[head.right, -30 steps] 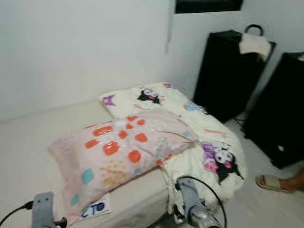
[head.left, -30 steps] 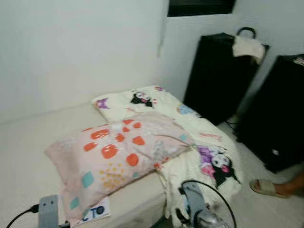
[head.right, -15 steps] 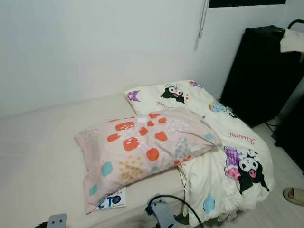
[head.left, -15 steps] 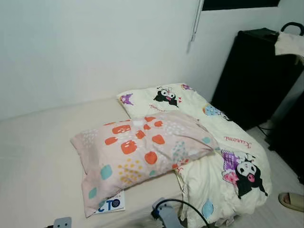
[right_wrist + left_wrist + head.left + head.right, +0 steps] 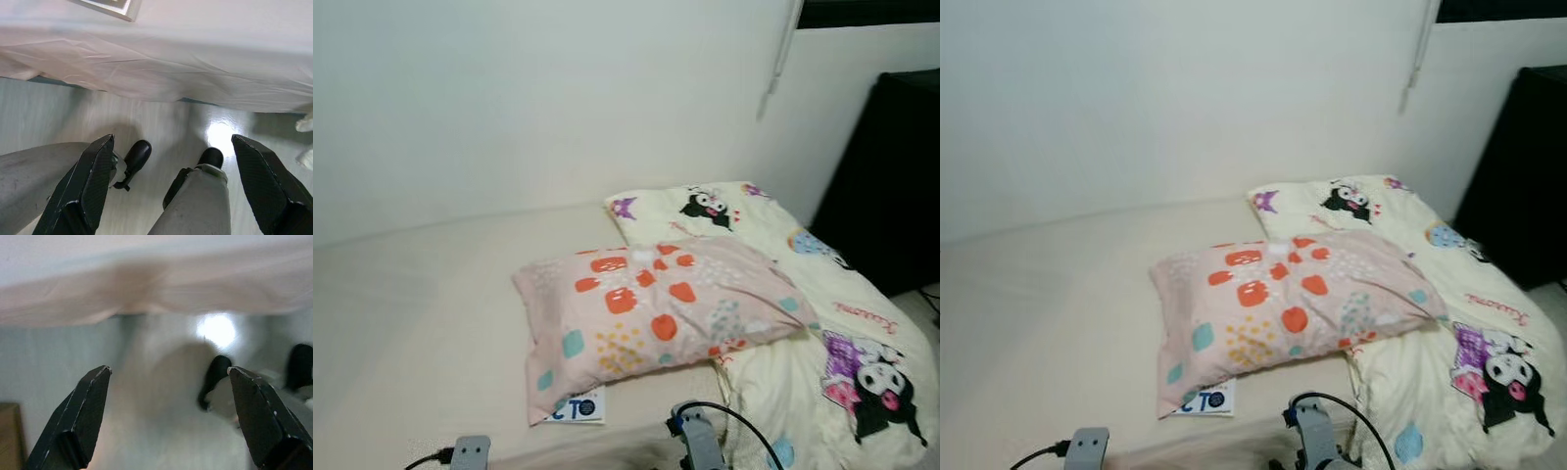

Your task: Clean up the room

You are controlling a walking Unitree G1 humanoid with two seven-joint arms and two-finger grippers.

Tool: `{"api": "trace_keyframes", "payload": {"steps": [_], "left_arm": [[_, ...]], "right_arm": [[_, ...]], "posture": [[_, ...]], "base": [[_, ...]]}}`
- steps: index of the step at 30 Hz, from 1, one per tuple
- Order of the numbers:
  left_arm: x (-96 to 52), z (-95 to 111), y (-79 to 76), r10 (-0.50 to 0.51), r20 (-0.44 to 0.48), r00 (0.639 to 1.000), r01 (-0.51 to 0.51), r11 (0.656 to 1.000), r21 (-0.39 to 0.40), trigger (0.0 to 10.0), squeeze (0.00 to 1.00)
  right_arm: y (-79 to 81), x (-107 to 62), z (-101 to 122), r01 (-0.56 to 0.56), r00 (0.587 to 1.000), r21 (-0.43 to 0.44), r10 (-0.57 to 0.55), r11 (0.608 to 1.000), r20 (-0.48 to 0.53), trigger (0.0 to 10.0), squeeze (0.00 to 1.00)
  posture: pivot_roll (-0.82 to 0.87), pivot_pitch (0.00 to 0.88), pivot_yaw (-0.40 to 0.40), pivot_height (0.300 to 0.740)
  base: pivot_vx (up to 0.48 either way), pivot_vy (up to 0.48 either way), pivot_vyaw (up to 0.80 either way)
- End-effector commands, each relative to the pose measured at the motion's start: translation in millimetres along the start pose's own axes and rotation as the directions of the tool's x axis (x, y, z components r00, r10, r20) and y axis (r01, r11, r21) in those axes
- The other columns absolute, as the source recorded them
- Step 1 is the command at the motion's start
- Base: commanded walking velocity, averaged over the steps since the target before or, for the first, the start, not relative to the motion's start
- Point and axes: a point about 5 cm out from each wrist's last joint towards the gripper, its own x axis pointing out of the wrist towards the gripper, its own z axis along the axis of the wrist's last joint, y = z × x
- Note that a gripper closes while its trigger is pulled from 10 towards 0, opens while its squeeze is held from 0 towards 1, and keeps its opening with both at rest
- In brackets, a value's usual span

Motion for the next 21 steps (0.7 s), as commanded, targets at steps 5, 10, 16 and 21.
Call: {"api": "trace_keyframes", "payload": {"steps": [5,10,16,21], "left_arm": [[0.4,10,-17.2,-0.090,0.044,0.995,0.092,0.995,-0.027,10.0,0.00],[0.3,11,-21.3,-0.118,0.039,0.992,0.118,0.993,-0.002,10.0,0.00],[0.0,7,-21.0,-0.131,0.023,0.991,0.131,0.991,0.002,10.0,0.00],[-0.3,4,-20.6,-0.141,0.010,0.990,0.141,0.990,0.009,10.0,0.00]], "right_arm": [[0.1,0.1,-1,0.009,1.000,0.032,-0.010,0.999,0.004,10.0,0.00],[-0.6,-0.3,-1,0.014,1.000,0.033,-0.014,0.999,0.005,10.0,0.00],[-1.6,-0.9,-3,0.016,1.000,0.037,-0.016,0.999,0.004,10.0,0.00],[-1.5,-1.1,-3,0.015,1.000,0.038,-0.015,0.999,0.003,10.0,0.00]], "posture": [[-0.10,0.000,0.013,0.700],[-0.10,0.000,0.015,0.700],[-0.11,0.000,0.017,0.700],[-0.10,0.000,0.018,0.700]], "base": [[0.000,0.000,0.69],[0.000,0.000,0.68],[0.000,0.000,0.69],[0.000,-0.281,0.69]]}}
